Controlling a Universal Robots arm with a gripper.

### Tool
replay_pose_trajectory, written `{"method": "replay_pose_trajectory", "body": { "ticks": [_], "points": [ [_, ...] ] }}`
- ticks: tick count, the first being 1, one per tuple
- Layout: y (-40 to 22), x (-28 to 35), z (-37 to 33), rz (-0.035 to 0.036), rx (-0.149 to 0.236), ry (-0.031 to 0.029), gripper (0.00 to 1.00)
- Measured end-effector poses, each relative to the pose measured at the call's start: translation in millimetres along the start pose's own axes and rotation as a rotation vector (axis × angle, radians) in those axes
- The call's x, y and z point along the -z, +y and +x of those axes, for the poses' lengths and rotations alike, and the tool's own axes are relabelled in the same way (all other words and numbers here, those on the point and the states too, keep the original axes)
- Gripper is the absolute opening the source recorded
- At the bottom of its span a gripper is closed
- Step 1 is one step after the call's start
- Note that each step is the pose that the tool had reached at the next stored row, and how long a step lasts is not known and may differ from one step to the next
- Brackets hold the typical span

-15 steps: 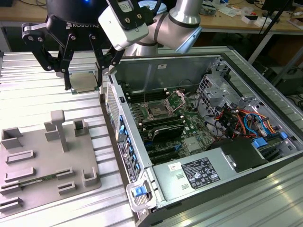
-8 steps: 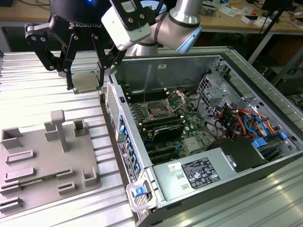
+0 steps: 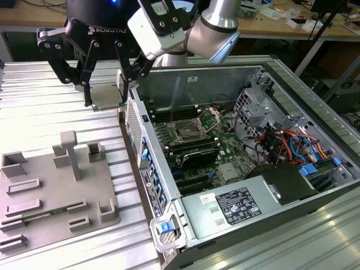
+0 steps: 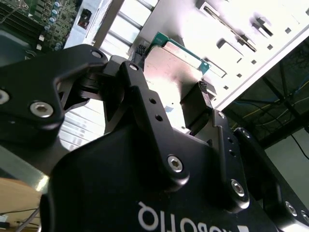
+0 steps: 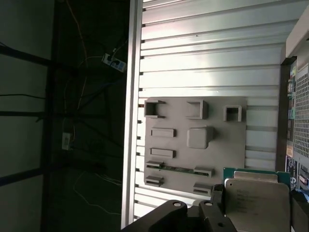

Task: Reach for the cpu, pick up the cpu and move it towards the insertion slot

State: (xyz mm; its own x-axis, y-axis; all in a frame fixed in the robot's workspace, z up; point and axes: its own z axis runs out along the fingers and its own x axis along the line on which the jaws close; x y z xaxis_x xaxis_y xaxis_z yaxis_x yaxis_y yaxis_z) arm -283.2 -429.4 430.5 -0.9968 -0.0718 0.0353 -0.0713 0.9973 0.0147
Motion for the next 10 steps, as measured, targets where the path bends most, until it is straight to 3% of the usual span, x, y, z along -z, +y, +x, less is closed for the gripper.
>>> {"method": "replay_pose_trajectory", "body": {
  "ticks": [10],
  "points": [
    [-0.5,0.3,-7.7,0.0,0.0,0.0,0.55]
  ]
}}
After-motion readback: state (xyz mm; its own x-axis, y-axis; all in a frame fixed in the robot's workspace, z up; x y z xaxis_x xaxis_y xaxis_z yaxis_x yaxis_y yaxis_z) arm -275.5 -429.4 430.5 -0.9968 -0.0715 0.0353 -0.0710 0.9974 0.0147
